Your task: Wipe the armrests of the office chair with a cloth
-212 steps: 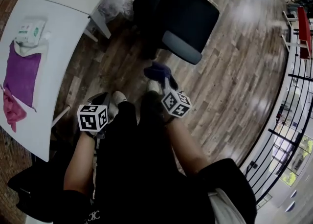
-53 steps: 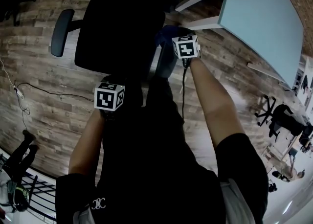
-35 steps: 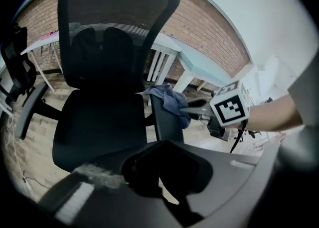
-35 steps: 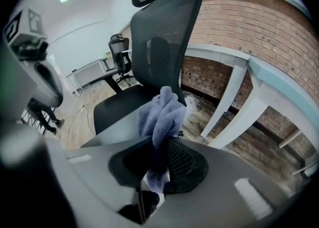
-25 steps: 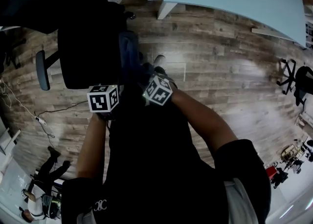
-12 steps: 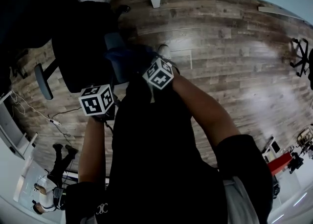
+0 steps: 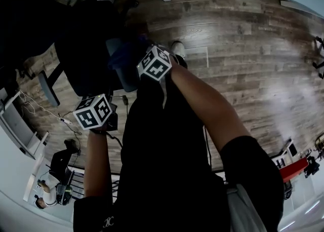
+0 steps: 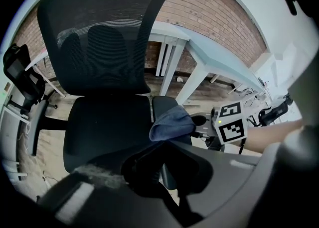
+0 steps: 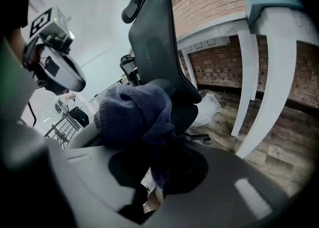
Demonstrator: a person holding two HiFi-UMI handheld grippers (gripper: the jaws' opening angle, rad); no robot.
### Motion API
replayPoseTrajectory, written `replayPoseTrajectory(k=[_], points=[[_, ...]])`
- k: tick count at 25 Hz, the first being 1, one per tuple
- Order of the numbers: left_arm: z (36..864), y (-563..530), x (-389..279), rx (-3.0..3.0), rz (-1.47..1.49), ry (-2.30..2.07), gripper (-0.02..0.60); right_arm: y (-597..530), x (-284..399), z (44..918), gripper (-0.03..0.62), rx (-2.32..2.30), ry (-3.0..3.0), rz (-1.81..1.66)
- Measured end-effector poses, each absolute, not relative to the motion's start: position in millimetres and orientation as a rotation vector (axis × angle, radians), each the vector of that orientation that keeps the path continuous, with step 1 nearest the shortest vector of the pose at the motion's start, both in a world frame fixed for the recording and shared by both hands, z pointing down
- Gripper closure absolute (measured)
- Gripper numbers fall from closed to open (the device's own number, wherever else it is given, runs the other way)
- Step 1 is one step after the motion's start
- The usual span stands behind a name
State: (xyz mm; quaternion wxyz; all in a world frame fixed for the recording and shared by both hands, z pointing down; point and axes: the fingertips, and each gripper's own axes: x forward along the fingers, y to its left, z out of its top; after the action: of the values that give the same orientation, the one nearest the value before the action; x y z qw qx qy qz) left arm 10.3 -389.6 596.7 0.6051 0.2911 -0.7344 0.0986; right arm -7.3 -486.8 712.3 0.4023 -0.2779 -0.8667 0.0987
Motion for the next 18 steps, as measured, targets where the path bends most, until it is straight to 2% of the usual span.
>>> replayPoseTrajectory(k=[8, 18], points=[[597.8, -377.9, -3.9, 0.627, 0.23, -1.735, 0.577, -479.8, -45.3, 741.2, 0.537, -0.759, -2.172, 0.316], [615.3, -354.6, -4.6, 0.533, 0.169, -1.765, 0.577, -484.2, -72.2, 816.8, 0.539, -0.773, -2.064, 0.3]])
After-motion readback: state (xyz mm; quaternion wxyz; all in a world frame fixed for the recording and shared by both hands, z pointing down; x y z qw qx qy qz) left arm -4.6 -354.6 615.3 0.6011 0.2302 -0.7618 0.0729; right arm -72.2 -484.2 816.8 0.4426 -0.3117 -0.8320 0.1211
